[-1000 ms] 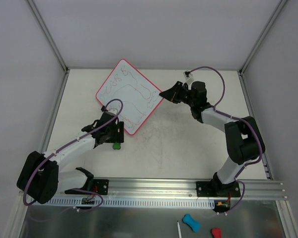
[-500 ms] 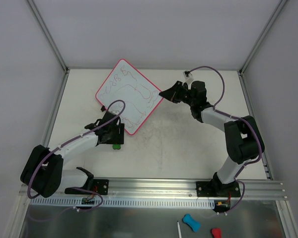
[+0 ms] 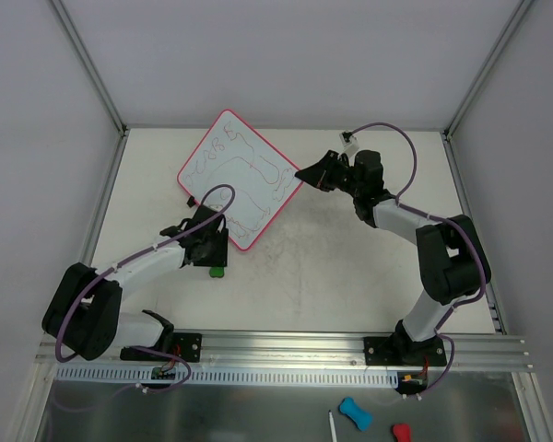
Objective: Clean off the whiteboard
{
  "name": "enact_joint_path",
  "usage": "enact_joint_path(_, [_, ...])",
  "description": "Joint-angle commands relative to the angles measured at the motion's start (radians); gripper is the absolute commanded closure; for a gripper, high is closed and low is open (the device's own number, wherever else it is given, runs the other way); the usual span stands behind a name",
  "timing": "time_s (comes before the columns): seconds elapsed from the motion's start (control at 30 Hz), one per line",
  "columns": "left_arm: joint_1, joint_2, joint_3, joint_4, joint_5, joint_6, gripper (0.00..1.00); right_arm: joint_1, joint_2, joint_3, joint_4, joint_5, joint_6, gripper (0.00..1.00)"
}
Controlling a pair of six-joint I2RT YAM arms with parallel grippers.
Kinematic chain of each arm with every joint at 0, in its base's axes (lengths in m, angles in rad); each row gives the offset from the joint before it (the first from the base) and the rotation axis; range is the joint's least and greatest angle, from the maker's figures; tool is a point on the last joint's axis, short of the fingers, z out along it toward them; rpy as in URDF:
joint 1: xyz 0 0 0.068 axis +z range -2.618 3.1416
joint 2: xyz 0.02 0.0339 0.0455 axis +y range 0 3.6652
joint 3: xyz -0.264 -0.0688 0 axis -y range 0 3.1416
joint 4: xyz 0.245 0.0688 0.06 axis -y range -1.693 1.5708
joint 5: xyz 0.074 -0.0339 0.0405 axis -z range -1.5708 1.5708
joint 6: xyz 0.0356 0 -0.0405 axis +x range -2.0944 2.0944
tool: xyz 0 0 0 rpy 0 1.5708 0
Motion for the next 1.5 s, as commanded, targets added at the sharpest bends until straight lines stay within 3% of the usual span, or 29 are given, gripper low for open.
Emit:
enact_joint_path(0.0, [-0.008, 0.019, 0.04, -0.026, -0.005, -0.013, 0.56, 0.003, 0.018, 0.034, 0.007, -0.015, -0.002, 1.0])
enact_joint_path(0.37, [-0.007, 0.028, 0.049, -0.039, -0.03, -0.024, 0.7, 0.004, 0.022, 0.034, 0.007, -0.017, 0.001, 1.0])
enact_joint_path(0.5, [-0.008, -0.015, 0.045, -0.037, -0.034, -0.029, 0.85, 0.004, 0.023, 0.037, 0.007, -0.02, 0.004, 1.0])
enact_joint_path(0.53, [-0.007, -0.025, 0.049, -0.037, -0.03, -0.026, 0.96, 0.003, 0.025, 0.037, 0.007, -0.02, 0.004, 1.0])
enact_joint_path(0.57, [-0.007, -0.05, 0.055, -0.037, -0.009, -0.023, 1.0, 0.001, 0.025, 0.037, 0.007, -0.021, 0.004, 1.0])
enact_joint_path(0.77, [-0.007, -0.14, 0.157, -0.034, 0.029, -0.024, 1.0, 0.001, 0.028, 0.04, 0.007, -0.026, 0.004, 1.0])
enact_joint_path(0.97, [-0.007, -0.234, 0.299, -0.031, -0.189, -0.02, 1.0, 0.0, 0.035, 0.048, 0.004, -0.038, 0.009, 1.0])
enact_joint_path(1.17, [0.003, -0.136, 0.456, -0.019, -0.269, 0.121, 1.0, -0.003, 0.026, 0.043, 0.004, -0.028, 0.006, 1.0])
enact_joint_path(1.27, [0.013, -0.084, 0.483, -0.013, -0.3, 0.085, 1.0, -0.002, 0.025, 0.045, 0.005, -0.028, 0.004, 1.0])
enact_joint_path(1.47, [0.177, -0.033, 0.407, 0.219, 0.135, 0.02, 1.0, -0.002, 0.032, 0.054, 0.004, -0.037, 0.006, 1.0])
